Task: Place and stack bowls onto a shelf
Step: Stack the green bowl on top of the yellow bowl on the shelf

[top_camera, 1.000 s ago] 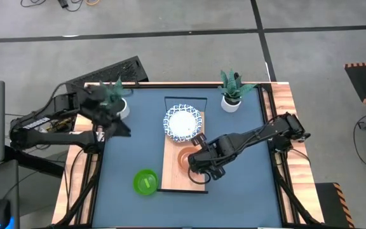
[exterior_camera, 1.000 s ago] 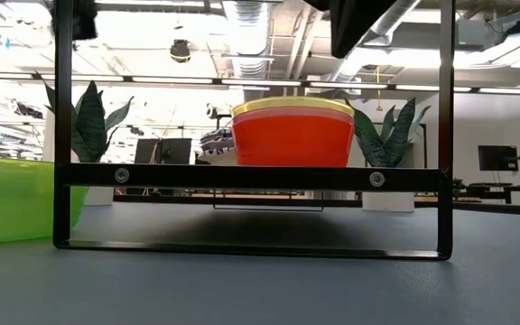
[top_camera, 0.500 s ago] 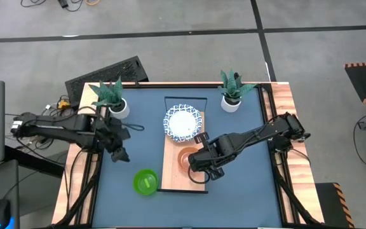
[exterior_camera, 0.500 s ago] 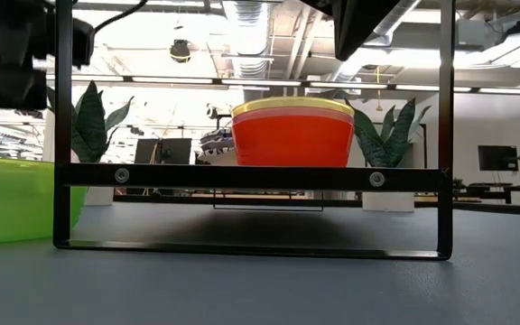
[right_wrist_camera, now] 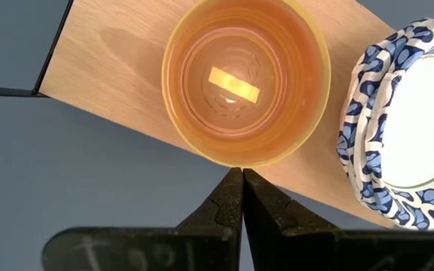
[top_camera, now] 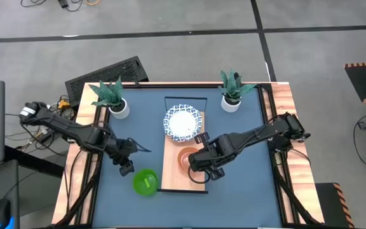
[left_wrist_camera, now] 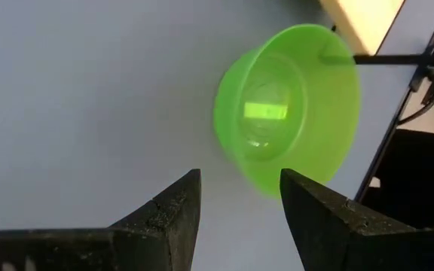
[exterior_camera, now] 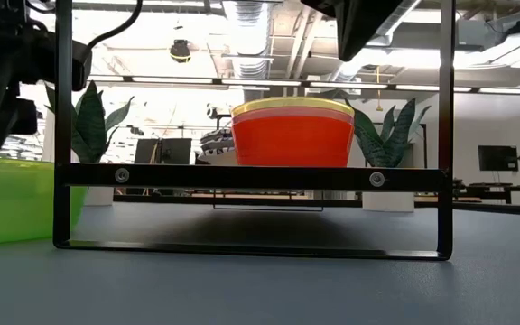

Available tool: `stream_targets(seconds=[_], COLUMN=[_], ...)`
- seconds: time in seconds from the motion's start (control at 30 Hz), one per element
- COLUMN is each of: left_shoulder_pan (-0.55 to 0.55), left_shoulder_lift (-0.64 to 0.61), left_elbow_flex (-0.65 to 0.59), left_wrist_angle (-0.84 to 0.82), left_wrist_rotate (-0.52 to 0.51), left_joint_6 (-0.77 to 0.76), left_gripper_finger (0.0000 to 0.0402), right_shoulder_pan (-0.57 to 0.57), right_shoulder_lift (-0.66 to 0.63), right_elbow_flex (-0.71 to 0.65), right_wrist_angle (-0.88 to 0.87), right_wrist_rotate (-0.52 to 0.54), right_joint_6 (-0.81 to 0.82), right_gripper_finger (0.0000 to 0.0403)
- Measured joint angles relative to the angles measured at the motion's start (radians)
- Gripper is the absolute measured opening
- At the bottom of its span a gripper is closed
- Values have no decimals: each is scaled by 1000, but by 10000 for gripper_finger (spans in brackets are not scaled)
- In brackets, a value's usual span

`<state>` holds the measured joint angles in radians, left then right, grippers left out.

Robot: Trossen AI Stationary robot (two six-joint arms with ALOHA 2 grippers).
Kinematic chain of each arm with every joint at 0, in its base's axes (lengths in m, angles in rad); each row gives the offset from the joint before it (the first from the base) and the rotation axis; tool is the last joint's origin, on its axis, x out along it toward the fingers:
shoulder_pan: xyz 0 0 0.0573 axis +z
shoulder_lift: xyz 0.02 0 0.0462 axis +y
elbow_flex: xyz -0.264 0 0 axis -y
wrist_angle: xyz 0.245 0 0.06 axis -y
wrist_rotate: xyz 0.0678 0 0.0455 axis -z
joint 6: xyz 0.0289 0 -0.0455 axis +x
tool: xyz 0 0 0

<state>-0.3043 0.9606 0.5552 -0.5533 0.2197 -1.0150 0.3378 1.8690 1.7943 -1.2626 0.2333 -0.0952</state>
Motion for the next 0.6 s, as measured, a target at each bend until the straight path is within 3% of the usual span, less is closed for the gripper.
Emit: stream_targets(seconds=[0.37,0.6], left_shoulder_pan=[-34,-76], left_shoulder_lift=[160,307], left_elbow_flex=[0,0], left_wrist_angle=[82,203], left_wrist_rotate=[-67,-49], left_joint_6=[-20,-77], left_gripper_finger=[167,167], right_shoulder_pan=[-14,-48], right_shoulder_lift=[0,0], right_elbow_flex=[0,0], right_wrist_angle=[-81,-105], right_wrist_rotate=[-27,-90], right_joint_6=[-10,-7], right_gripper_finger=[36,36])
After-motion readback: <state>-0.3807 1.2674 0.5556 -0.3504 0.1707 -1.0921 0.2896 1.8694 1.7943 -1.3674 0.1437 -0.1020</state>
